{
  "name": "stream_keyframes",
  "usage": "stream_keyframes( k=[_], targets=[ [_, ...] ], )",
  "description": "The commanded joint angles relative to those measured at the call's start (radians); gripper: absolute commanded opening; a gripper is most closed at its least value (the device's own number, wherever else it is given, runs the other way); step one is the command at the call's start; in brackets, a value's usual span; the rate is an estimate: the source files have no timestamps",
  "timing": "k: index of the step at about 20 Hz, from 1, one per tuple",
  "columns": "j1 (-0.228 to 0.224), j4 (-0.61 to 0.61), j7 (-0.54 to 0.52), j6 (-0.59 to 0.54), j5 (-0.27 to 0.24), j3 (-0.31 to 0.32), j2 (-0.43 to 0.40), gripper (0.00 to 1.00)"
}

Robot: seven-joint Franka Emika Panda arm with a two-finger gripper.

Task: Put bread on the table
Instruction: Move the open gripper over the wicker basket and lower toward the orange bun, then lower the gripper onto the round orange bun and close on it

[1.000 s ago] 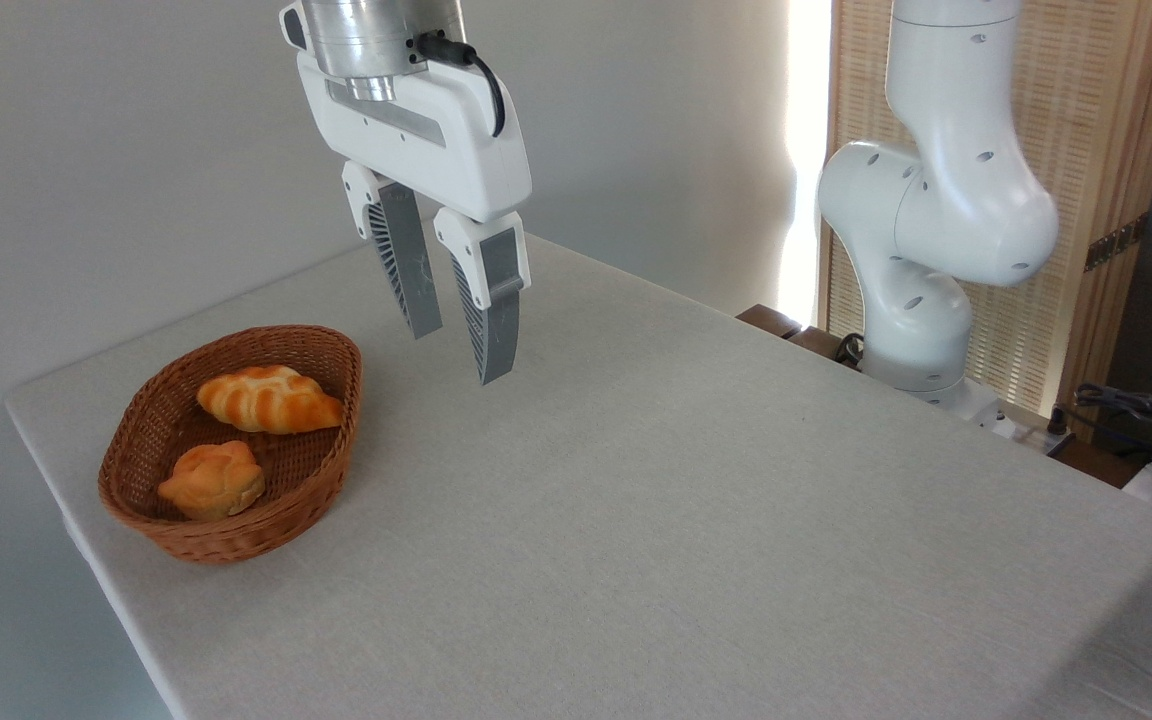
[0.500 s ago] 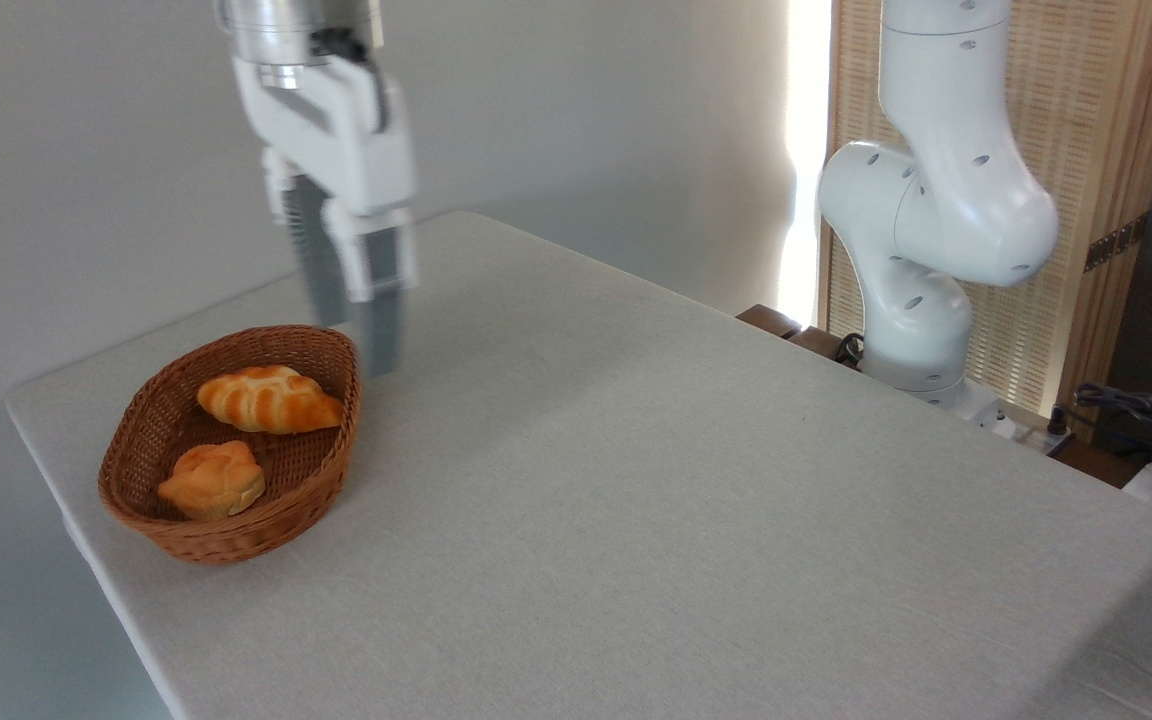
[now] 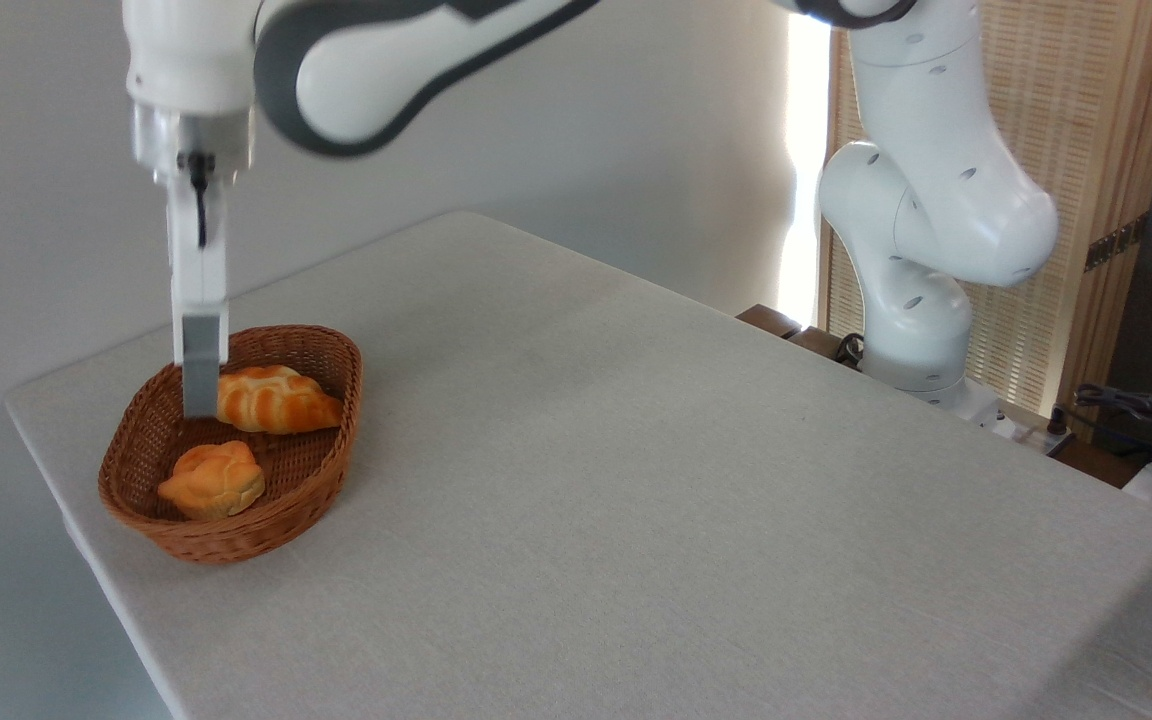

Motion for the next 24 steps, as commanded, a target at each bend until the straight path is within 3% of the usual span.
stream_keyframes(
  k=[1,4,8,12,14,15,18,19,21,24],
  targets=[
    [0.006,-0.023,0.001,0.088,0.086,-0.043,0.06,1.0],
    [0.005,-0.038,0.001,0.087,0.127,-0.057,0.078,1.0],
    [0.005,-0.063,0.001,0.09,0.137,-0.062,0.106,1.0],
    [0.003,-0.063,0.001,0.094,0.206,-0.072,0.13,1.0],
    [0.003,-0.064,-0.008,0.123,0.212,-0.075,0.137,1.0],
    [0.003,-0.066,-0.011,0.136,0.212,-0.075,0.138,0.94],
    [0.003,-0.067,-0.01,0.137,0.212,-0.077,0.138,0.41],
    [0.003,-0.067,-0.01,0.136,0.212,-0.078,0.138,0.32],
    [0.003,-0.067,-0.006,0.136,0.212,-0.078,0.138,0.25],
    [0.003,-0.067,-0.002,0.136,0.212,-0.078,0.138,0.25]
  ],
)
